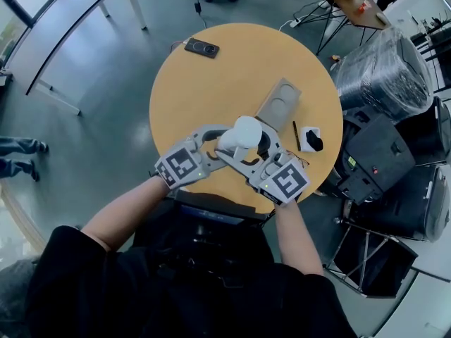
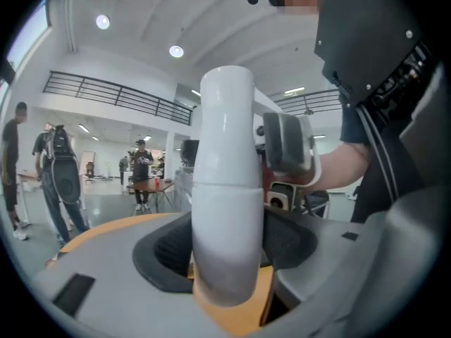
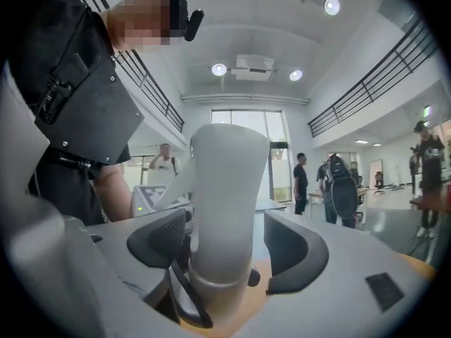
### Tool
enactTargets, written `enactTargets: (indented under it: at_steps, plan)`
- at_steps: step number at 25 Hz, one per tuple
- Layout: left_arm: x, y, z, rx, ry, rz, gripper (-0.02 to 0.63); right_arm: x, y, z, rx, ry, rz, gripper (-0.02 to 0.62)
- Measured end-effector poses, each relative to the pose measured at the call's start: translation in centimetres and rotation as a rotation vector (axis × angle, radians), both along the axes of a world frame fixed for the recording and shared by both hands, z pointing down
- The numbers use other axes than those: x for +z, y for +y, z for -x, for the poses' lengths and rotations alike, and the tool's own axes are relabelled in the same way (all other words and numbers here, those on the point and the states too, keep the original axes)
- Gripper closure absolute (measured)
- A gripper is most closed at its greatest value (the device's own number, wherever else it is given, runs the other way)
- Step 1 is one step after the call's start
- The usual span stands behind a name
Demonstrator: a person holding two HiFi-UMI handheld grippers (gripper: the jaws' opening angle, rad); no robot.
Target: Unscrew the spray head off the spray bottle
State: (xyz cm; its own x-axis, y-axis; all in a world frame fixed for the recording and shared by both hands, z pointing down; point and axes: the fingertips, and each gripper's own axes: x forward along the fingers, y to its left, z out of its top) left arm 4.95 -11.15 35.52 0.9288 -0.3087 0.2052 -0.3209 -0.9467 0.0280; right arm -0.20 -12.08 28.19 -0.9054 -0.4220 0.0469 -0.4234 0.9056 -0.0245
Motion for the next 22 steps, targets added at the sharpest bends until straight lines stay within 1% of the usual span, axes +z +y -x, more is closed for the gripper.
enactTargets:
  at_steps: [3,5,6,7,9,11,13,19,22]
  plan:
    - [-0.2,-1.2,0.1,-0.104,-0.001,-0.022,0.301,-1.1,-1.2,-0.2,0.163,-0.038,-0.032,0.233]
    - [-0.2,-1.6,0.0,-0.152,-0.004,-0.039,0.301,-1.7,-1.6,-0.3,0.255,-0.058,-0.053,0.233]
    - [-0.1,-1.7,-0.2,-0.168,-0.001,-0.043,0.301,-1.9,-1.8,-0.4,0.296,-0.063,-0.058,0.246]
    - [-0.1,-1.6,-0.3,-0.176,0.004,-0.041,0.301,-2.0,-1.9,-0.5,0.327,-0.066,-0.058,0.287]
    - [-0.1,-1.3,-0.5,-0.173,0.014,-0.025,0.301,-2.1,-1.8,-0.5,0.335,-0.081,-0.056,0.339]
    - [-0.2,-0.7,-0.6,-0.148,0.017,-0.017,0.301,-2.4,-1.3,-0.4,0.288,-0.096,-0.058,0.364]
    - [-0.4,0.2,-0.8,-0.090,0.023,-0.010,0.301,-2.6,-0.5,-0.4,0.212,-0.102,-0.052,0.365]
    - [-0.7,3.2,-0.8,0.148,0.044,0.001,0.302,-2.5,3.1,0.5,-0.083,-0.074,0.000,0.367]
    - [-1.3,5.1,-0.7,0.286,0.055,0.027,0.302,-3.1,4.9,0.8,-0.251,-0.102,0.044,0.367]
